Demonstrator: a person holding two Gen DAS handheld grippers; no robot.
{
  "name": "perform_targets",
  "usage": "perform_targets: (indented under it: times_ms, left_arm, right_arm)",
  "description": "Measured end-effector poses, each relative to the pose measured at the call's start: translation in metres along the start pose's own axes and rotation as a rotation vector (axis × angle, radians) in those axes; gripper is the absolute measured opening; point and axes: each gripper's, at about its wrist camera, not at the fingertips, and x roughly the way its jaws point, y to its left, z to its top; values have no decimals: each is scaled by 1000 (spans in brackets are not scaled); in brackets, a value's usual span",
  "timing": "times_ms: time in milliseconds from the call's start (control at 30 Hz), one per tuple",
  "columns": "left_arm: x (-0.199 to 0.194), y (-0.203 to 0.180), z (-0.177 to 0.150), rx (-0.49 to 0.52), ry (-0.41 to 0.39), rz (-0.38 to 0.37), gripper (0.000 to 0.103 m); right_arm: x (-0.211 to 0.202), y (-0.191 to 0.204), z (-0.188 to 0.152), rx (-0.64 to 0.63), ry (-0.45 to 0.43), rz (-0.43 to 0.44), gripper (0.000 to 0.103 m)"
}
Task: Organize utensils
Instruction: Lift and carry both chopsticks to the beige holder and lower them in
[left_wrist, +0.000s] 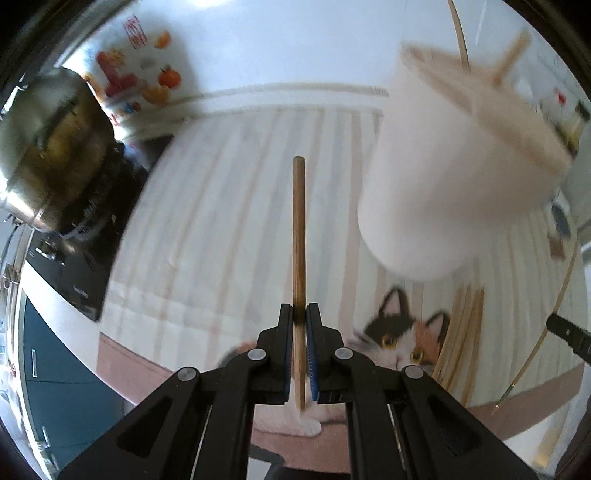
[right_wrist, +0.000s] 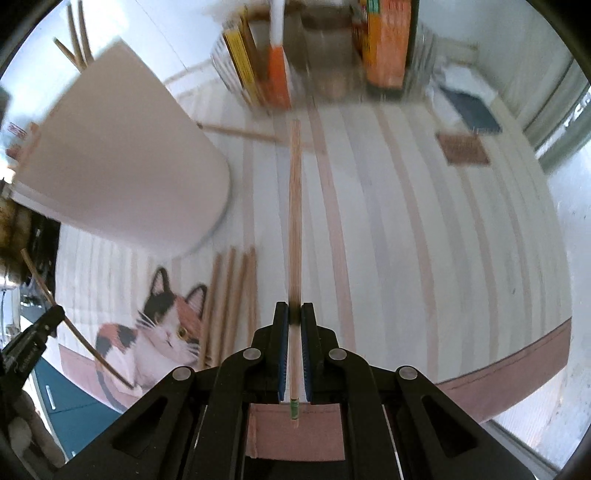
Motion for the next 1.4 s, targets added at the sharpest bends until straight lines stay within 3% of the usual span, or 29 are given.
perform_targets:
  times_ms: [233, 433, 533, 733, 1000, 1400]
  left_arm:
    - [-41, 26, 39, -97, -147, -7, 4]
    - [-104, 49, 75, -179, -318, -46, 4]
    - [-143, 54, 96, -196, -407, -88, 4]
    - [-195, 45, 133, -179, -500, -221, 4]
    - [-179, 8, 169, -104, -403, -378, 4]
    - [-96, -16, 175, -100, -203, -388, 4]
  right_arm:
    - [-45, 12, 33, 3, -137, 53, 7]
    - [-104, 23, 65, 29, -269, 131, 7]
    - [-137, 31, 86, 35, -339, 184, 7]
    - [-181, 52, 122, 33, -428, 258, 7]
    - [-194, 87, 164, 7, -497, 256, 7]
    - [-143, 96, 179, 73, -483, 251, 7]
